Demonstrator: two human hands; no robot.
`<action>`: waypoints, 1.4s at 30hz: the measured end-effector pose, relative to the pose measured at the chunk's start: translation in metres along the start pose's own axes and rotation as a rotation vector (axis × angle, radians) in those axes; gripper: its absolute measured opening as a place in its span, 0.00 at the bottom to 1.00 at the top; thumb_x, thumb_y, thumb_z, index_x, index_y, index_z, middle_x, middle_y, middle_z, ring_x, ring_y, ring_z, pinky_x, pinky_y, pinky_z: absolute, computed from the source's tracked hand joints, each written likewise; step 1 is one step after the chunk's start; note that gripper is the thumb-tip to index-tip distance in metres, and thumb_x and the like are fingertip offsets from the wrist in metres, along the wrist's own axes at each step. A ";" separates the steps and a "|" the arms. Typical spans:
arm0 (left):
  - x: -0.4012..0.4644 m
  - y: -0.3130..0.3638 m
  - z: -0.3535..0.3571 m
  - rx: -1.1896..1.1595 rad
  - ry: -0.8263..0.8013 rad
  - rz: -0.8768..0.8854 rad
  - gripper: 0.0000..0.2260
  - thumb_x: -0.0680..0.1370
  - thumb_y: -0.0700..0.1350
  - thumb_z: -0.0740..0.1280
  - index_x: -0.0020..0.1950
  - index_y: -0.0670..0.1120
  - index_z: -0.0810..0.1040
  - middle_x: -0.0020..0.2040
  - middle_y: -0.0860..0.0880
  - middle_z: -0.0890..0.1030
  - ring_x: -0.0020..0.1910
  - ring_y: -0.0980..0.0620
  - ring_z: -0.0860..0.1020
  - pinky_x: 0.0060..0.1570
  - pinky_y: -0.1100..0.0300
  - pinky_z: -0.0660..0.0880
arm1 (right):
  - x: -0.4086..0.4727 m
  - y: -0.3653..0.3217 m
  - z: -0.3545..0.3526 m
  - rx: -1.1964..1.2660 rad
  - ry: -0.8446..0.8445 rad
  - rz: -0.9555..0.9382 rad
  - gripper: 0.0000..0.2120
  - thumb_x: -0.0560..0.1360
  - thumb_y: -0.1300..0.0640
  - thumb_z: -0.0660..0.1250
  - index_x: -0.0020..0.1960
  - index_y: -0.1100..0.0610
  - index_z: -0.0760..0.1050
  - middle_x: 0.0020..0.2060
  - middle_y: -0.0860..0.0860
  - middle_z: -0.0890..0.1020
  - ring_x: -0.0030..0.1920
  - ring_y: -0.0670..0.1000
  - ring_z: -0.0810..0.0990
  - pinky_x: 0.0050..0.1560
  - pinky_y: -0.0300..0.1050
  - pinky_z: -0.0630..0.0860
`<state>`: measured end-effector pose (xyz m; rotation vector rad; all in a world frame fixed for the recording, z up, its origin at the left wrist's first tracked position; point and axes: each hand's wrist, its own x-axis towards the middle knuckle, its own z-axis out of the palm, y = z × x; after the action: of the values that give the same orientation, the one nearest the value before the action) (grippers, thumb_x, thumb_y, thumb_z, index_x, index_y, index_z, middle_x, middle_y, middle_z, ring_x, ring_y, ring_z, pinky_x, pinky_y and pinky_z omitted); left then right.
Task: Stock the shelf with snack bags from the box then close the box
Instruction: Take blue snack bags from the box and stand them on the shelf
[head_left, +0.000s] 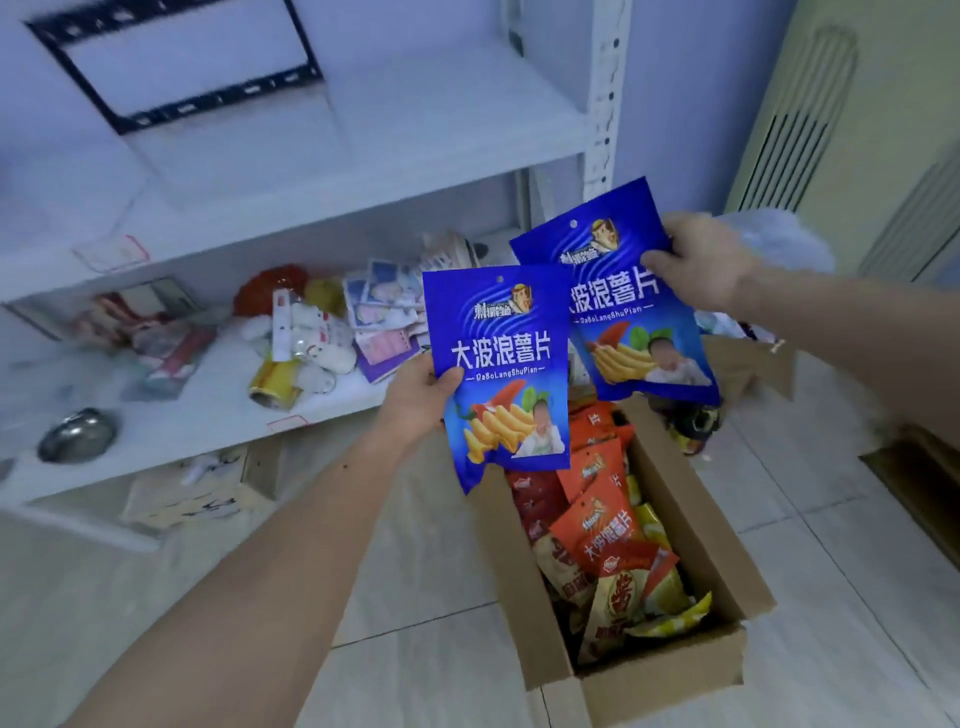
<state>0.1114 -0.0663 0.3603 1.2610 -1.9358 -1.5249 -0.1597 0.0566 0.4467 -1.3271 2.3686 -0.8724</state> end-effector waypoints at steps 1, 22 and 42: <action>-0.007 0.011 -0.016 -0.022 0.022 0.012 0.07 0.82 0.40 0.62 0.59 0.43 0.76 0.55 0.43 0.82 0.44 0.49 0.82 0.38 0.59 0.81 | 0.000 -0.020 -0.007 0.025 0.006 -0.012 0.13 0.80 0.58 0.62 0.63 0.61 0.71 0.58 0.57 0.80 0.49 0.54 0.79 0.44 0.43 0.74; -0.114 0.062 -0.364 -0.179 0.438 0.095 0.07 0.81 0.47 0.64 0.57 0.47 0.74 0.47 0.52 0.83 0.36 0.60 0.83 0.29 0.65 0.77 | 0.007 -0.390 0.078 0.364 0.001 -0.260 0.20 0.73 0.56 0.72 0.62 0.57 0.70 0.58 0.55 0.80 0.53 0.56 0.82 0.55 0.57 0.79; 0.017 0.012 -0.640 -0.140 0.663 0.062 0.10 0.81 0.46 0.64 0.60 0.45 0.75 0.51 0.48 0.82 0.41 0.55 0.81 0.34 0.59 0.78 | 0.170 -0.621 0.241 0.457 -0.078 -0.421 0.21 0.75 0.55 0.70 0.65 0.58 0.68 0.61 0.54 0.78 0.55 0.51 0.79 0.52 0.49 0.79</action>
<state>0.5711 -0.4497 0.5887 1.3976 -1.3971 -1.0069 0.2892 -0.4189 0.6587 -1.6334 1.7042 -1.3493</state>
